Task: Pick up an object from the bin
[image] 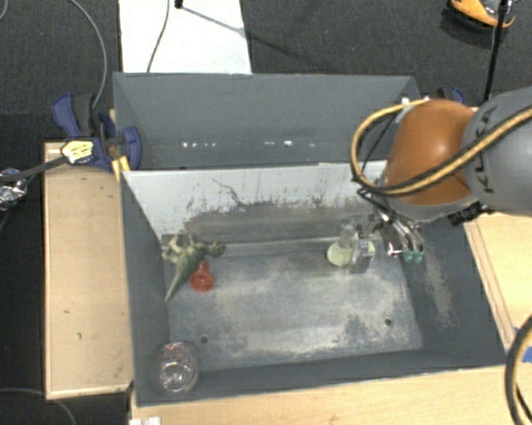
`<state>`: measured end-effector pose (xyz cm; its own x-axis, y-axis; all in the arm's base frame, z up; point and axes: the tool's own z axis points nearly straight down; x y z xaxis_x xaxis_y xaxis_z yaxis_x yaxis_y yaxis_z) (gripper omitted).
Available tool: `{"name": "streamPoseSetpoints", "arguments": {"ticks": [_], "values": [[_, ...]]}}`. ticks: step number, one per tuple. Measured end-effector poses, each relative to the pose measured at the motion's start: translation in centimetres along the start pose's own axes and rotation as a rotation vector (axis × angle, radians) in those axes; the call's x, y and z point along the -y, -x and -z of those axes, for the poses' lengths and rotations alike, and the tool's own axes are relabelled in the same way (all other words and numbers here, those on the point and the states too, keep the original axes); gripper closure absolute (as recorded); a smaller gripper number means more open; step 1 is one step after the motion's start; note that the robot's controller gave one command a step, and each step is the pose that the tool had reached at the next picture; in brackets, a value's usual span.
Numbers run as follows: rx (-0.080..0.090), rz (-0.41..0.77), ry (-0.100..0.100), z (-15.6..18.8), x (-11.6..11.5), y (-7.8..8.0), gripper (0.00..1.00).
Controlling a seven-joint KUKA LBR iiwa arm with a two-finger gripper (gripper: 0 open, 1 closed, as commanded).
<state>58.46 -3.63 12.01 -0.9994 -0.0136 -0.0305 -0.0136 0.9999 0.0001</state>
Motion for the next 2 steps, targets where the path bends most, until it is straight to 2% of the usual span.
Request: {"name": "streamPoseSetpoints", "arguments": {"ticks": [1, 2], "values": [[0.012, 0.004, 0.0, 3.8, 1.8, 0.2, 1.0], [0.017, -0.008, -0.002, -0.4, 2.8, -0.4, 1.0]]}}
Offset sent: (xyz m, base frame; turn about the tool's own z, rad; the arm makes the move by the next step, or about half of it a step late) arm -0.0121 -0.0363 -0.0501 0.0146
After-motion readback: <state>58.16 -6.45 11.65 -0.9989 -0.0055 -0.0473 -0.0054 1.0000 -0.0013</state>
